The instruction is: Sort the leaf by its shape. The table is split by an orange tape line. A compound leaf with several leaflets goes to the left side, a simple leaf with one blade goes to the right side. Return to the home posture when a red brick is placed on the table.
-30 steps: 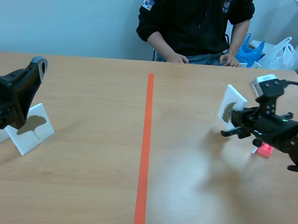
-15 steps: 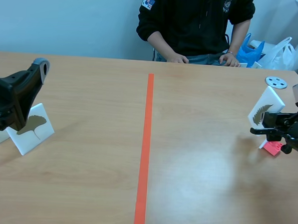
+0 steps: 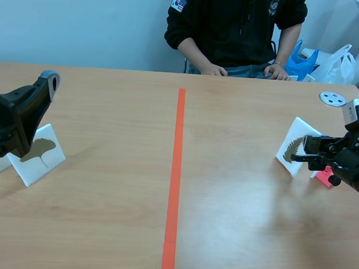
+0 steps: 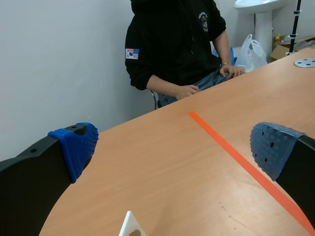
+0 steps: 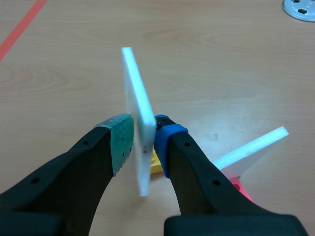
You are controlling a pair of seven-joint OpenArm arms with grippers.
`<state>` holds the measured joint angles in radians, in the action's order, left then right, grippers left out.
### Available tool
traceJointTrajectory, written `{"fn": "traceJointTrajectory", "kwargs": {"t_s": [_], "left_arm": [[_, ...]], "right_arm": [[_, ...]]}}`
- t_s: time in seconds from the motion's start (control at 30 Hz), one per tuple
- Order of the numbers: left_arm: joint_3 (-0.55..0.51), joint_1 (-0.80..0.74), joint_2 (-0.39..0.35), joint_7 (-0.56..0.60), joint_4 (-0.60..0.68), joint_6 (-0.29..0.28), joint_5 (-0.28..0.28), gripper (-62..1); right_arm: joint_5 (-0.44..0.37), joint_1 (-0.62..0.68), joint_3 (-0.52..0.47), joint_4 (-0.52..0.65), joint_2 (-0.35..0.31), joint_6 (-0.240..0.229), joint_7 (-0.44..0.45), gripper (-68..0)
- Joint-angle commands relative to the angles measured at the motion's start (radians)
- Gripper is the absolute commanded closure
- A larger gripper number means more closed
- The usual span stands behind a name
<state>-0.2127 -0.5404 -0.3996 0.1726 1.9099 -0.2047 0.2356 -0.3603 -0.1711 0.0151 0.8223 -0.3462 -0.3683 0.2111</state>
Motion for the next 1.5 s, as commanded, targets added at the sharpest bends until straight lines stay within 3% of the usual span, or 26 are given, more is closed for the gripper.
{"fn": "traceJointTrajectory", "kwargs": {"t_s": [0.0, 0.27, 0.5, 0.57, 0.9, 1.03, 1.27, 1.47], "left_arm": [[-0.007, -0.008, -0.003, 0.017, 0.008, -0.001, 0.008, -62.3], [-0.007, -0.008, -0.003, 0.017, 0.008, -0.001, 0.008, -62.3], [-0.007, -0.008, -0.003, 0.016, 0.008, -0.003, 0.008, -62.3], [-0.007, -0.008, -0.003, 0.016, 0.008, -0.005, 0.008, -62.3], [-0.007, -0.008, -0.003, 0.013, 0.008, -0.008, 0.008, -62.3], [-0.007, -0.008, -0.003, 0.013, 0.008, -0.008, 0.008, -62.3], [-0.007, -0.008, -0.003, 0.014, 0.008, -0.008, 0.007, -62.3], [-0.007, -0.008, -0.002, 0.011, 0.008, -0.008, 0.007, -62.3]], "right_arm": [[-0.014, -0.011, 0.0, 0.019, 0.001, 0.015, 0.013, -11.7], [-0.019, 0.005, -0.003, 0.019, 0.011, 0.032, 0.021, -13.2], [-0.018, 0.008, -0.004, 0.036, 0.004, 0.031, 0.02, -38.7], [-0.018, 0.011, -0.005, 0.062, -0.006, 0.032, 0.019, -42.3], [-0.02, 0.13, -0.13, 0.318, -0.074, 0.032, -0.07, -42.9], [-0.064, 0.233, -0.219, 0.451, -0.11, 0.027, -0.078, -42.8], [-0.114, 0.404, -0.384, 0.673, -0.175, -0.083, -0.075, -42.8], [-0.146, 0.477, -0.517, 0.8, -0.181, -0.155, -0.098, -42.9]]}}
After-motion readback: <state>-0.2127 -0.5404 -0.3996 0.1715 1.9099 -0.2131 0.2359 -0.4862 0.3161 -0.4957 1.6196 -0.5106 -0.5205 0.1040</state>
